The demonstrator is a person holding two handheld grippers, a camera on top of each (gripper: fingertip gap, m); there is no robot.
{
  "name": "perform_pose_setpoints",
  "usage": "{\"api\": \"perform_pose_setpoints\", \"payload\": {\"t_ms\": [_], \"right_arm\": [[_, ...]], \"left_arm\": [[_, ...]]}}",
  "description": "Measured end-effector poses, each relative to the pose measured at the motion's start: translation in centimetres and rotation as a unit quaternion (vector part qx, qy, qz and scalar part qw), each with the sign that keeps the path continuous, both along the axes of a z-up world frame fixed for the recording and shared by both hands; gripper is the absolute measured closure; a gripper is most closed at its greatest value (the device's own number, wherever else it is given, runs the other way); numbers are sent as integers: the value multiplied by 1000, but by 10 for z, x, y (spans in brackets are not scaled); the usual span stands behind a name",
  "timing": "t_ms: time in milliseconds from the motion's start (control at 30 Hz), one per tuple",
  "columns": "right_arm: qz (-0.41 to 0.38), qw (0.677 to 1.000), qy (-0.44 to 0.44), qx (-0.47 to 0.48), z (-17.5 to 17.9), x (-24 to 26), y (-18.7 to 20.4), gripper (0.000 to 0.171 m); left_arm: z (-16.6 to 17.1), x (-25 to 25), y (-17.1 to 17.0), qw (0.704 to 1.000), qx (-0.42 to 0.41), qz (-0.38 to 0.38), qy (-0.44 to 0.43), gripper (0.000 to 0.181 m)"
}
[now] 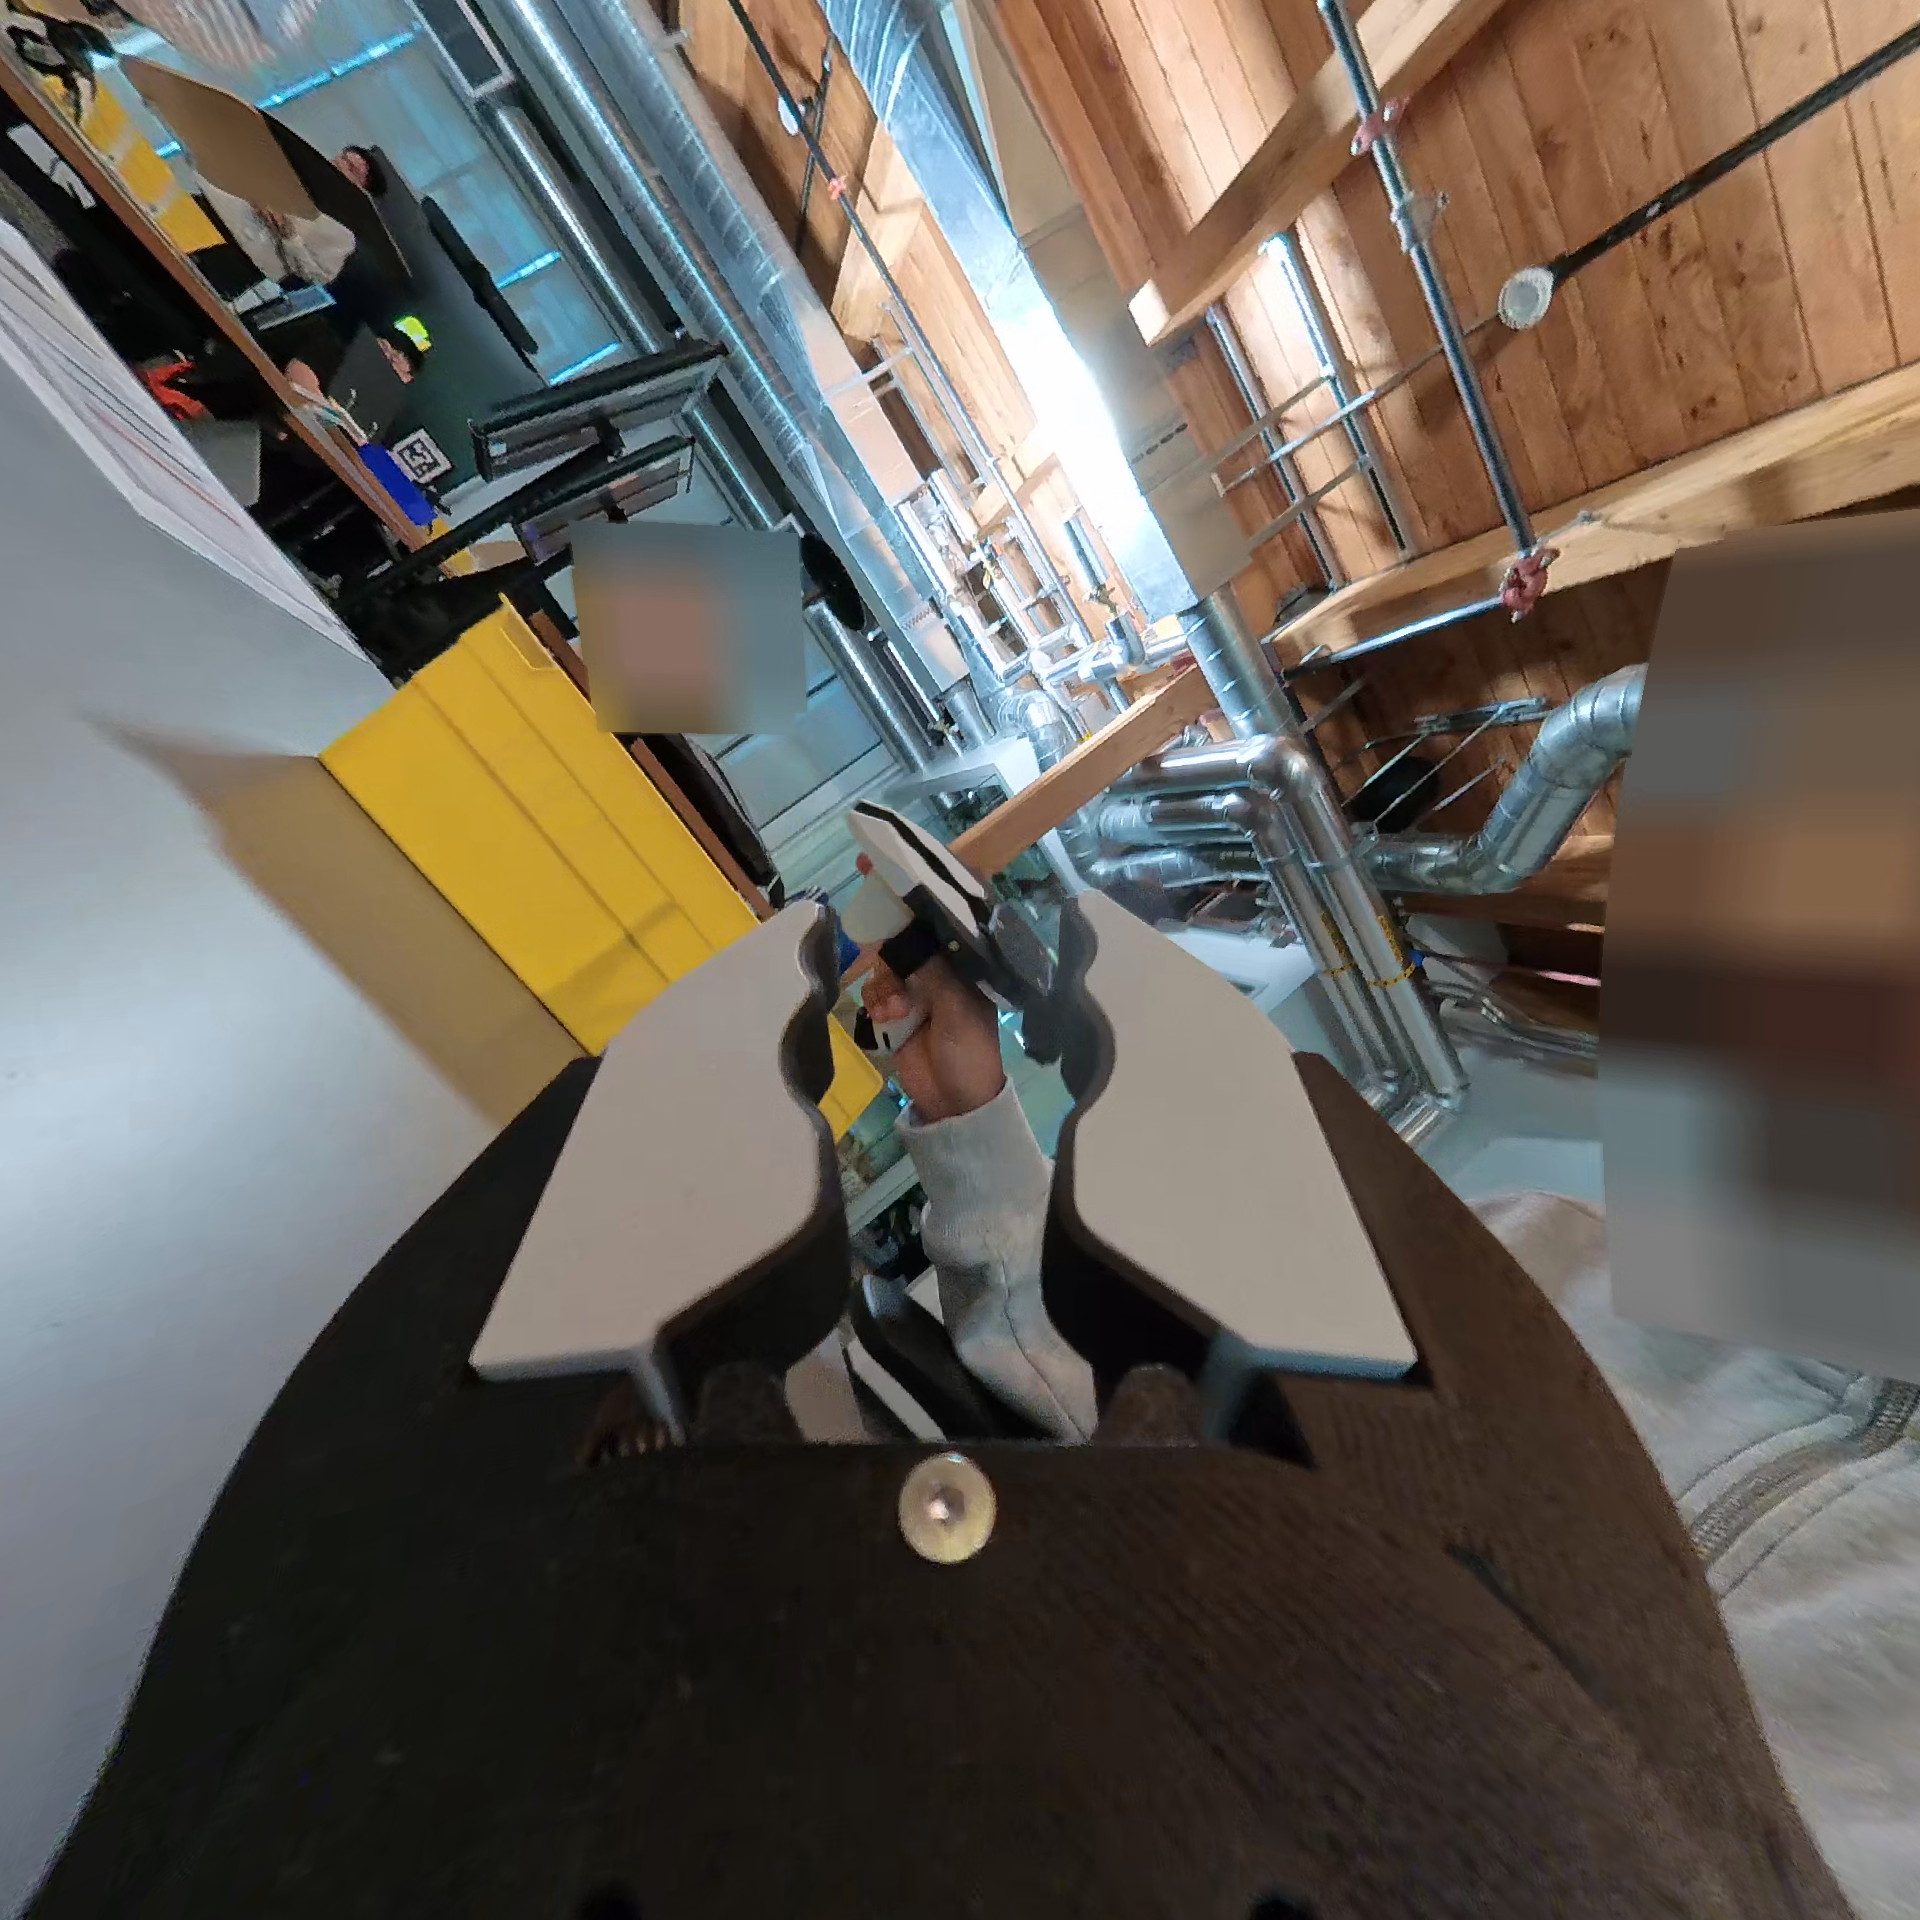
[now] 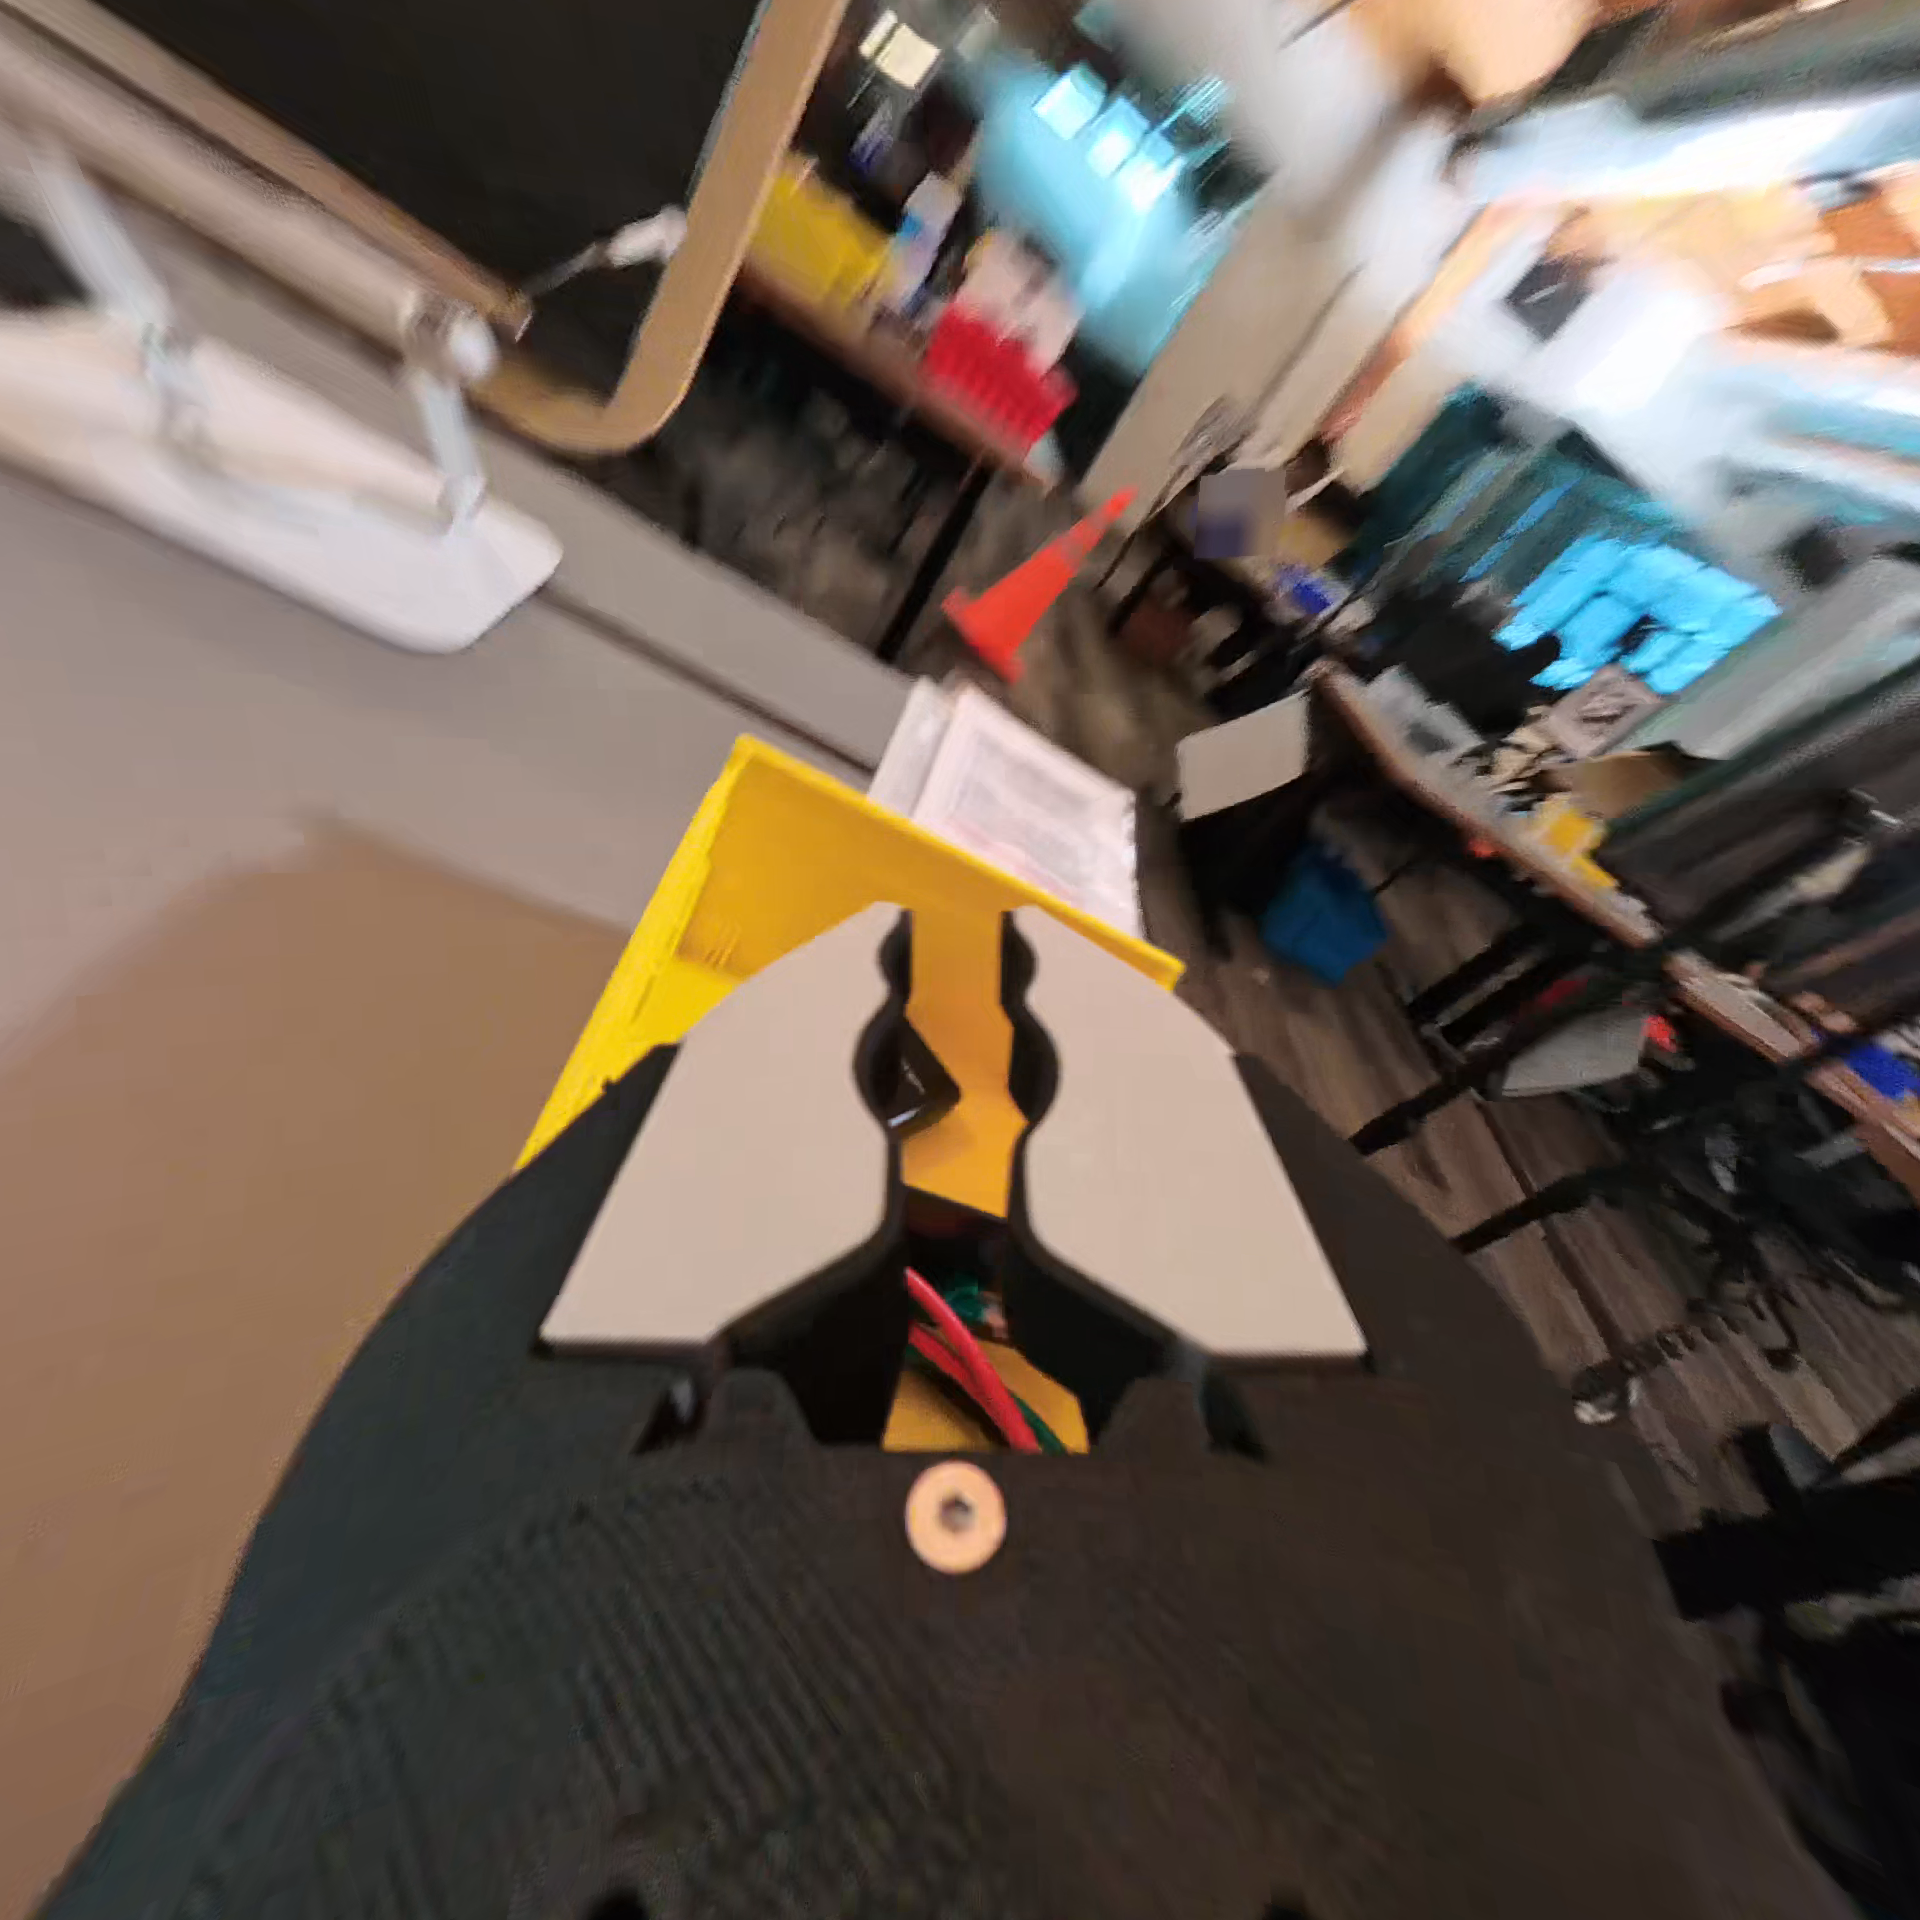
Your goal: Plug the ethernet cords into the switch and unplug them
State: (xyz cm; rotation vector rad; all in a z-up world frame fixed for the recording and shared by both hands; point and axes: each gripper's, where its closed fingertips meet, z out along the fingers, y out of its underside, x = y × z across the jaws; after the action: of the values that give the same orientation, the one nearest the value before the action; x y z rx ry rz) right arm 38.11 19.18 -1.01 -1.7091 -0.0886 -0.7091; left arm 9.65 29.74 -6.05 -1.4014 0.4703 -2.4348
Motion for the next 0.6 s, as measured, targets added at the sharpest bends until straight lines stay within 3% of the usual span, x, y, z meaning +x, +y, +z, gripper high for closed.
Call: {"api": "perform_pose_setpoints", "payload": {"t_ms": [100, 233, 400, 500, 600], "right_arm": [[-26, 996, 10, 86, -8, 8, -43, 169], [-113, 981, -73, 140, 8, 51, -97, 171], [-147, 951, 134, 237, -7, 108, -133, 160], [-124, 925, 233, 274, -15, 121, -140, 136], [-145, 917, 292, 231, -45, 135, -135, 116]], "left_arm": [[1, 5, -13, 999, 45, -7, 24, 141], [-6, 10, -26, 980, 168, 14, 103, 141], [-13, 3, -27, 918, 327, 91, 206, 141], [-10, -7, -23, 857, 403, 156, 281, 146], [-24, -28, -18, 741, 507, 216, 383, 150]]}}
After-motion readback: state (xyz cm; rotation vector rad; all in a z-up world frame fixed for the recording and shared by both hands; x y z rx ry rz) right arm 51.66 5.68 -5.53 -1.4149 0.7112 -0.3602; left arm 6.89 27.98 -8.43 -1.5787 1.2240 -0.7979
